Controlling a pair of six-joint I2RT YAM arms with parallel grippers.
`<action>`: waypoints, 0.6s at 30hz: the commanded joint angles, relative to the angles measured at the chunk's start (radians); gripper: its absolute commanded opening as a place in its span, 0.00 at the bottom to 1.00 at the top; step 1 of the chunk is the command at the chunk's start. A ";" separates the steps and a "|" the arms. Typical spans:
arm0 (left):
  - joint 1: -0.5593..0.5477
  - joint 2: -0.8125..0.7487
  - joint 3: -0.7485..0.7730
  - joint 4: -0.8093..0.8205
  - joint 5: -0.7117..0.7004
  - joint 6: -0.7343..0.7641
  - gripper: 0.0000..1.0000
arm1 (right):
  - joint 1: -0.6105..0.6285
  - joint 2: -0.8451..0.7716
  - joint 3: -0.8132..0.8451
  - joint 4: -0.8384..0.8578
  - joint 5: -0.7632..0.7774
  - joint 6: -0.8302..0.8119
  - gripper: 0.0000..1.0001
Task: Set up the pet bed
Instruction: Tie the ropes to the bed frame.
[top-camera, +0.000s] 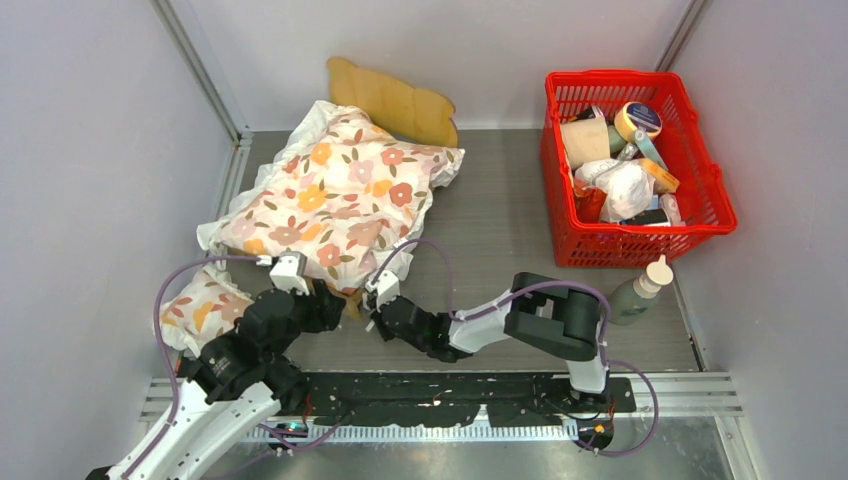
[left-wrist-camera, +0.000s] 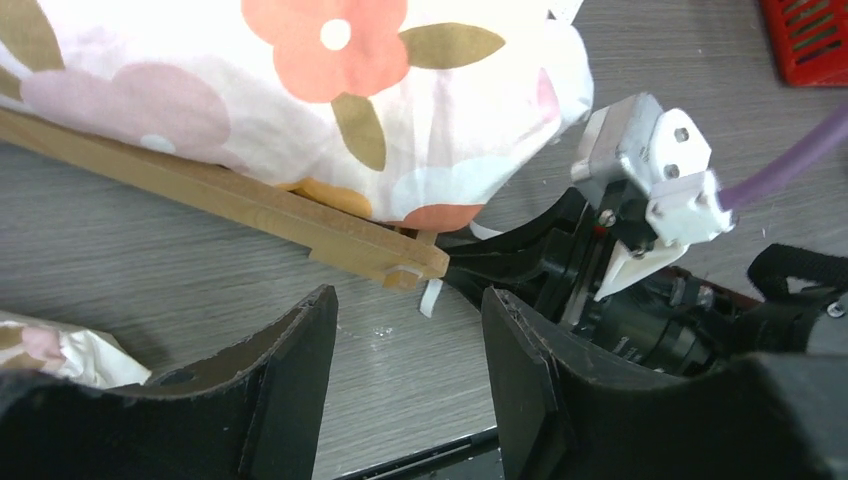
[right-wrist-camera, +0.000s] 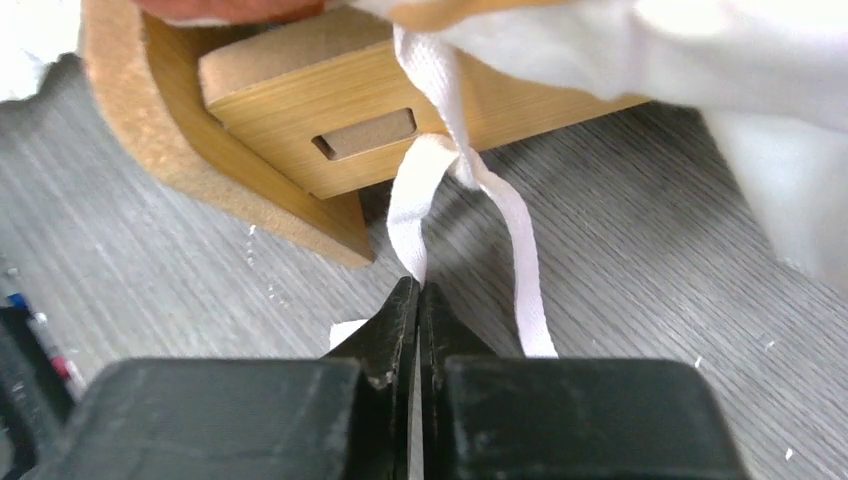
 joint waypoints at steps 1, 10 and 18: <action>-0.002 -0.016 0.041 0.037 0.093 0.127 0.60 | -0.020 -0.161 -0.052 0.060 -0.095 0.098 0.05; -0.002 0.105 0.031 0.032 0.269 0.055 0.64 | -0.070 -0.256 -0.069 0.139 -0.332 0.279 0.05; -0.004 0.105 -0.061 0.126 0.271 0.030 0.63 | -0.104 -0.246 -0.058 0.185 -0.425 0.392 0.05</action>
